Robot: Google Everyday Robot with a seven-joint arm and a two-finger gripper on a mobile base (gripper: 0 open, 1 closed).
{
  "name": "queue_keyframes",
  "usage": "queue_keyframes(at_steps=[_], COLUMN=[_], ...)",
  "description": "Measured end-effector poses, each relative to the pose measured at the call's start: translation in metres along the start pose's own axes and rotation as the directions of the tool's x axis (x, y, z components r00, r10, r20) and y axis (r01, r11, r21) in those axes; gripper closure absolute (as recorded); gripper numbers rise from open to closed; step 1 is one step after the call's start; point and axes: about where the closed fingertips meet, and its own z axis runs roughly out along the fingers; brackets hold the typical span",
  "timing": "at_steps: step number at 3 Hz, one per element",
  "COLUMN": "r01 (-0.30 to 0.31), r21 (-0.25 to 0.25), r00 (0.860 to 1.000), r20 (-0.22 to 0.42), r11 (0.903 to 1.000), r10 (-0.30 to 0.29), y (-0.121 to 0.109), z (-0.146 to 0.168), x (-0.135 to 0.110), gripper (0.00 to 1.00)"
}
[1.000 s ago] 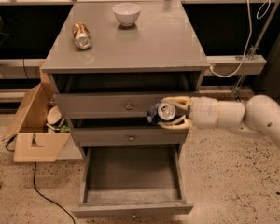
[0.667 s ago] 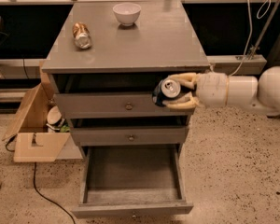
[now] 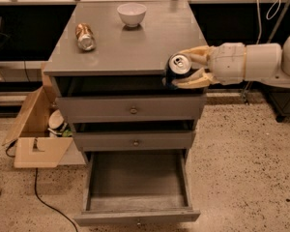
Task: Pick pepsi can from bottom drawer and place on counter
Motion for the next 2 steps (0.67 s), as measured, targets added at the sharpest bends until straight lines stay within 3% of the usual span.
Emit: queue_keyframes(at_steps=[1,2], r01=[-0.001,-0.031], r21=[-0.001,0.004], r00=[1.0,1.0], r20=[0.001,-0.003], r11=[1.0,0.9995], r10=[0.001,0.031], y=[0.001,-0.022], z=[0.001,0.002], x=[0.0,-0.003], gripper=[1.0,1.0])
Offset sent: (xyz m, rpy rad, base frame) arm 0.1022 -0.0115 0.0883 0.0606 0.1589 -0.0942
